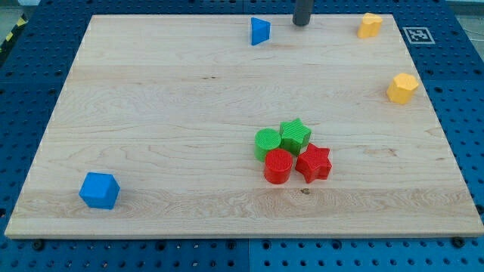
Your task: Drag the blue triangle to the bottom slightly
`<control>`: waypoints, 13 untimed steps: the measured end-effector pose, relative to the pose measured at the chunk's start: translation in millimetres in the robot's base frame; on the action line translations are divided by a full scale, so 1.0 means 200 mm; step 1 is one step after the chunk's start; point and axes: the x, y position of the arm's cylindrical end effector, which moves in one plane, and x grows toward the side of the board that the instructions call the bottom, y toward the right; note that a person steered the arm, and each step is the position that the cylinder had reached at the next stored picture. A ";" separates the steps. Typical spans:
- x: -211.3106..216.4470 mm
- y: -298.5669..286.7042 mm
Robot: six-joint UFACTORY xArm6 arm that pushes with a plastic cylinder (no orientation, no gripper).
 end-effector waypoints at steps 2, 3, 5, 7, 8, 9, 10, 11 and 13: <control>0.00 -0.14; 0.00 -0.22; 0.13 -0.28; 0.13 -0.37; 0.13 -0.39; 0.14 -0.39; 0.20 -0.40; 0.20 -0.41; 0.20 -0.48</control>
